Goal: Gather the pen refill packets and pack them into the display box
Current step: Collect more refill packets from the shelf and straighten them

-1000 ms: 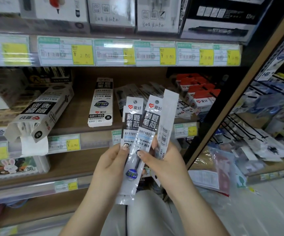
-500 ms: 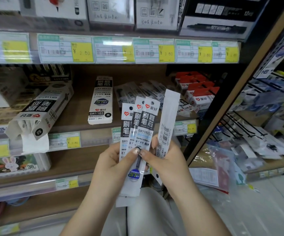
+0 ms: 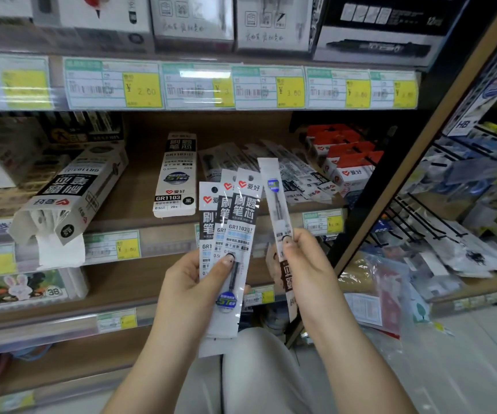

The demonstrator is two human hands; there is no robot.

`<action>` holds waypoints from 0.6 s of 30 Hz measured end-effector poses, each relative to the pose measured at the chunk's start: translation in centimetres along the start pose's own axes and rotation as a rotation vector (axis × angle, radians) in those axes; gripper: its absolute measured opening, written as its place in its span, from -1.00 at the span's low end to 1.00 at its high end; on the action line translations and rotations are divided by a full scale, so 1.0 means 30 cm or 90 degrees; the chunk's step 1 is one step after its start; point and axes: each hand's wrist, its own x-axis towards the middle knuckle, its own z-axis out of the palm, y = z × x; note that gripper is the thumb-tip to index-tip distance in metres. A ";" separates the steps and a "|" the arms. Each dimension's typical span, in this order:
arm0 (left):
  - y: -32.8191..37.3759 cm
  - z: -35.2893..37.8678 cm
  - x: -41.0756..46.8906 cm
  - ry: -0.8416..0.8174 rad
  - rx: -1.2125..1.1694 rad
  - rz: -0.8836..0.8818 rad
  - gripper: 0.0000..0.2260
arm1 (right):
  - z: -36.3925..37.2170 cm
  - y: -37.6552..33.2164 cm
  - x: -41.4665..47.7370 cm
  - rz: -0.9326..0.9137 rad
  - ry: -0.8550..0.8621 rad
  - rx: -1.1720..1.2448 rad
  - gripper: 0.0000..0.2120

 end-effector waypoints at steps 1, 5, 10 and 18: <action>0.000 -0.003 0.002 0.006 0.003 -0.002 -0.89 | -0.009 -0.004 0.001 -0.012 -0.007 -0.018 -0.84; 0.010 -0.006 0.005 0.023 0.003 0.004 -0.88 | -0.029 -0.045 0.004 0.013 -0.035 0.070 -0.79; 0.020 -0.008 0.003 0.028 0.004 -0.001 -0.88 | -0.055 -0.063 0.005 -0.008 -0.026 0.068 -0.77; 0.036 -0.015 -0.004 0.009 0.002 -0.018 -0.89 | -0.095 -0.094 0.018 -0.100 -0.068 -0.125 -0.70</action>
